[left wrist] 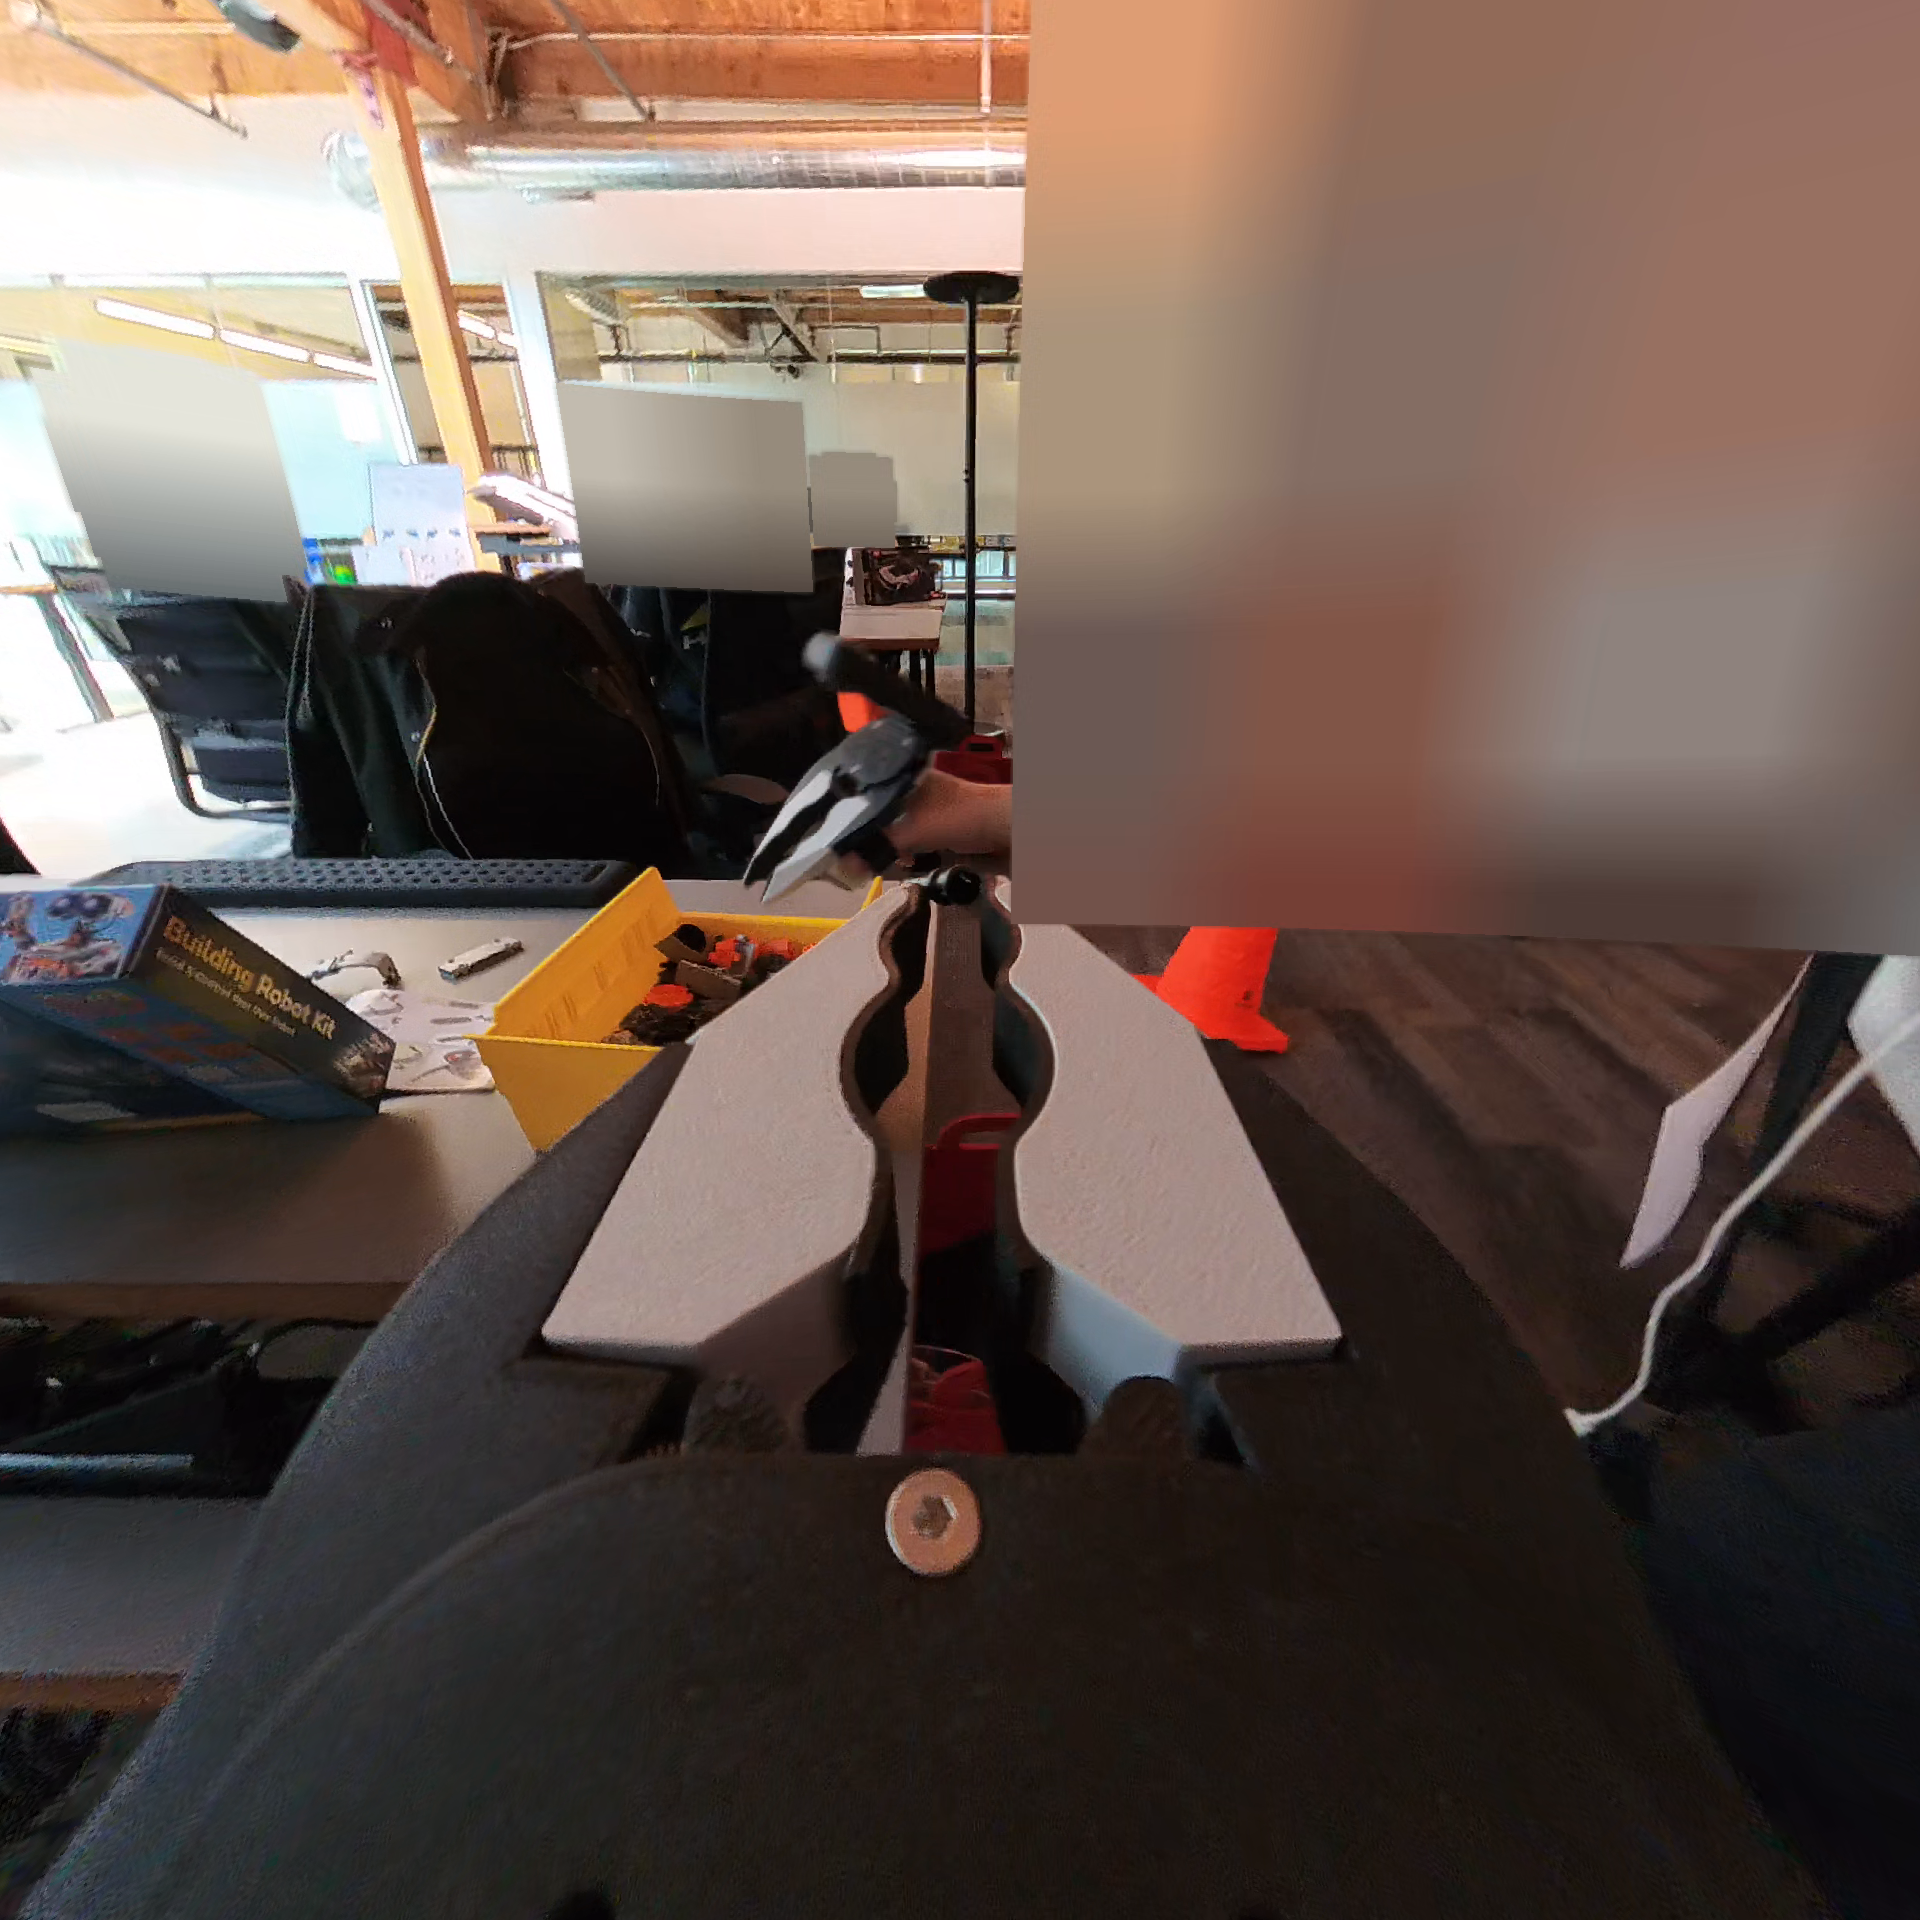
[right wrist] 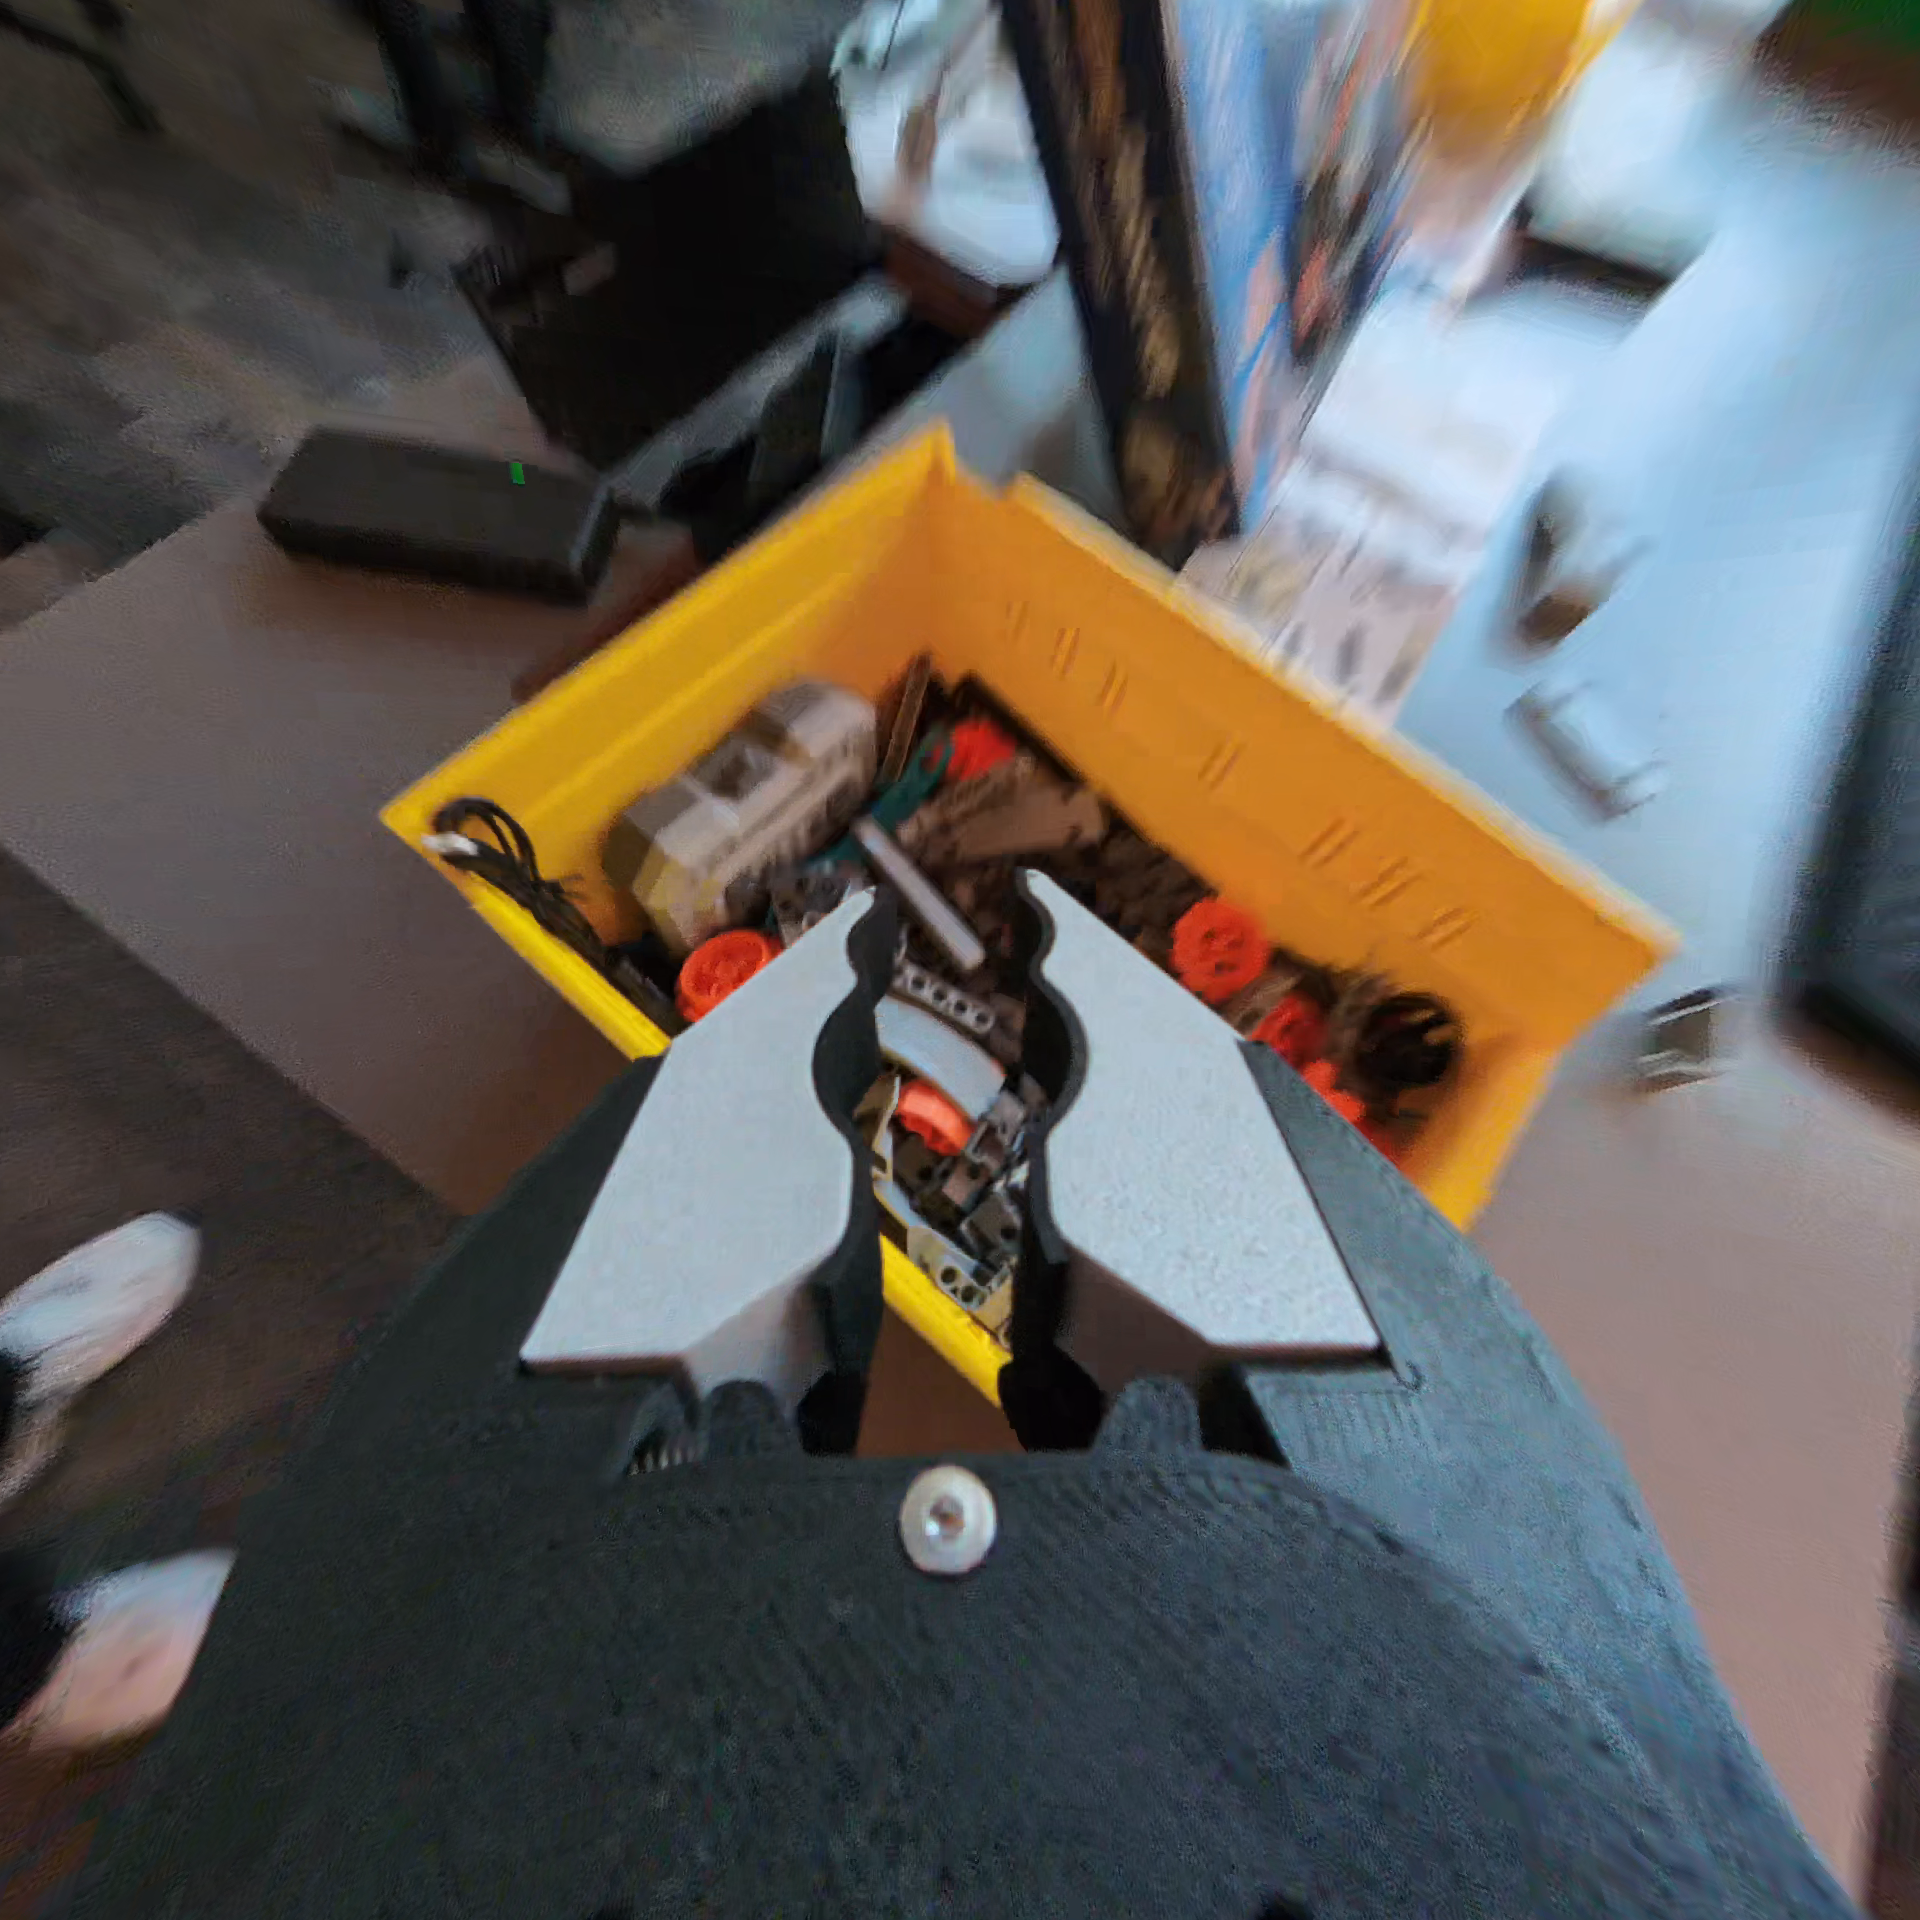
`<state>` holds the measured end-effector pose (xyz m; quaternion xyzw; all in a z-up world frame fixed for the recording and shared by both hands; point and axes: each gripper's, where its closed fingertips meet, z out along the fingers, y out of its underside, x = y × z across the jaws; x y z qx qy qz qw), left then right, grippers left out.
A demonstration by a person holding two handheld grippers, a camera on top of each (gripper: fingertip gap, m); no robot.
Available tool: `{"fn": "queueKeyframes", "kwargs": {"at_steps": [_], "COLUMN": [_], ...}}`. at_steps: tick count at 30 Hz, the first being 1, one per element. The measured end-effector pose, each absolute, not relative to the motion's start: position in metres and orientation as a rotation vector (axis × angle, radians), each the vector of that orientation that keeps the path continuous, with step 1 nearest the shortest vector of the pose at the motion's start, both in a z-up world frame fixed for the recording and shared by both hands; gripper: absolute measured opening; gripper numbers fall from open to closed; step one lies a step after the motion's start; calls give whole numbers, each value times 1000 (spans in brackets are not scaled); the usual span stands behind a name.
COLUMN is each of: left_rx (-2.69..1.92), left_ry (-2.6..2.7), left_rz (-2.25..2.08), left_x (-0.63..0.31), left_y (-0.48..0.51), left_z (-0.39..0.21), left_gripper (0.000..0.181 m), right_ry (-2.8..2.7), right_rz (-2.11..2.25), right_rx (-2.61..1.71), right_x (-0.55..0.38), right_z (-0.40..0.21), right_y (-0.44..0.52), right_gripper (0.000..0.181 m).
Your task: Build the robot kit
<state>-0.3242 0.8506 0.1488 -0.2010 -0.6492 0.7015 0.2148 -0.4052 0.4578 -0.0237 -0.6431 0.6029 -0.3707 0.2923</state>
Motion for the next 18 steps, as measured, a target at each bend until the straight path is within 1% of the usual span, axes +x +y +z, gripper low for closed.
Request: {"fn": "queueKeyframes", "kwargs": {"at_steps": [1,3,7,9,12,14,15,18], "left_rx": [-522,-466,-364,-328,-298,-292,-286,-331], "left_ry": [-1809,-1851,-1917,-1921,-1906,-1880,-1865,-1841], "left_rz": [1932,1932,1961,1986,2005,2018,2024,2035], "left_x": [-322,-314,-295,-287,-274,-260,-250,-217], "left_y": [858,871,896,908,926,939,945,965], "left_z": [162,192,259,289,318,331,336,347], "left_gripper": [8,8,8,8,8,7,7,7], "right_ry": [1528,1449,1536,1563,1569,1570,1587,1590], "right_rz": [-1118,-1211,-1084,-1051,-998,-973,-1020,-1140], "right_rx": [-1690,-1649,-1689,-1679,-1616,-1596,-1615,-1626], "right_x": [-410,-422,-431,-420,-374,-329,-306,-234], "right_z": [2,39,59,67,73,68,62,44], "right_y": [474,523,631,675,724,743,741,736], "right_gripper": [21,21,33,36,40,37,30,30]}}
